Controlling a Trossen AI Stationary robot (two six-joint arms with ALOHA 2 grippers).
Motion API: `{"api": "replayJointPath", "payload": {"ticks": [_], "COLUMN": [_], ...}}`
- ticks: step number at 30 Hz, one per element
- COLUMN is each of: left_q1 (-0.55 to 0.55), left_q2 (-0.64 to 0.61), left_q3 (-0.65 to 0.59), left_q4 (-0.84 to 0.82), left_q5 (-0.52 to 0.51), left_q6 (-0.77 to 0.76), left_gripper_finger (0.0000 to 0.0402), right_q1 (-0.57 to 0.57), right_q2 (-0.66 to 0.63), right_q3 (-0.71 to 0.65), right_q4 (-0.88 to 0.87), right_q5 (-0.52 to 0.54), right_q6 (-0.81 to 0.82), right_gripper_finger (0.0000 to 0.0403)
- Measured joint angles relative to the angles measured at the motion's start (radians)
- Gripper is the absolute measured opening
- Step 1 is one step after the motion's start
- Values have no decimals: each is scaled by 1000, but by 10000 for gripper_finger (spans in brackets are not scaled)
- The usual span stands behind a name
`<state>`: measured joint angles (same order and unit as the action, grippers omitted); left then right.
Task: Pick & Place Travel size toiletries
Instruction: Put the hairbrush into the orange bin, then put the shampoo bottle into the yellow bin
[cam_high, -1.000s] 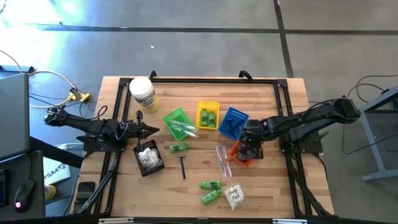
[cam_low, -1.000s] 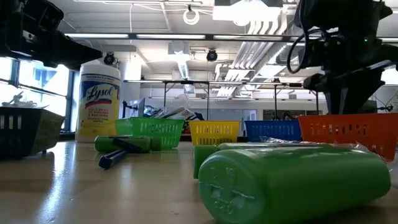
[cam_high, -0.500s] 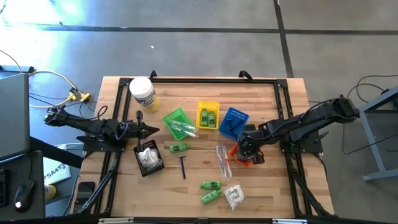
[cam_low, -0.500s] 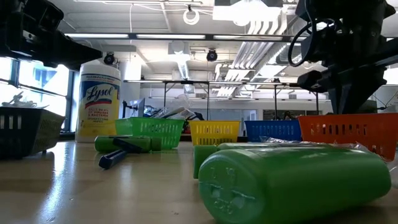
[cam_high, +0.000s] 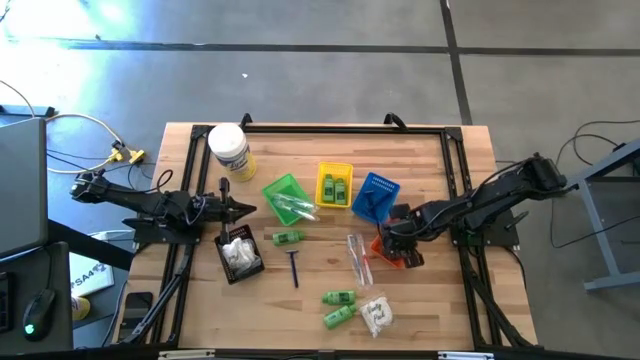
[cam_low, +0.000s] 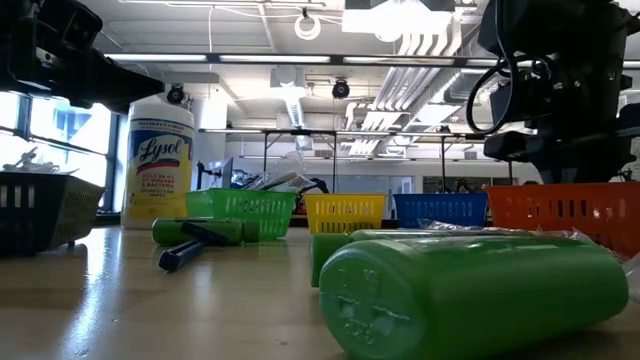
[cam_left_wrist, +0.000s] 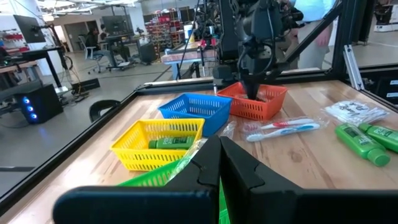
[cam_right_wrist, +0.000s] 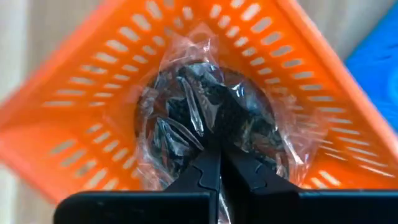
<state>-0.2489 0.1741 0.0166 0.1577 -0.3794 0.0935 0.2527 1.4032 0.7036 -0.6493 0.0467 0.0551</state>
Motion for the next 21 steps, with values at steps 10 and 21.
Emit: {"api": "replayJointPath", "payload": {"ticks": [10, 21], "left_q1": [0, 0], "left_q2": [0, 0], "left_q3": [0, 0], "left_q4": [-3, -2], "left_q5": [3, 3], "left_q6": [-18, -17], "left_gripper_finger": [0, 0], "right_q1": [50, 172], "right_q2": [-74, -457], "right_q3": [21, 82], "right_q4": [-12, 189], "right_q5": [118, 152], "right_q6": [-32, -94], "right_gripper_finger": [4, 3]}}
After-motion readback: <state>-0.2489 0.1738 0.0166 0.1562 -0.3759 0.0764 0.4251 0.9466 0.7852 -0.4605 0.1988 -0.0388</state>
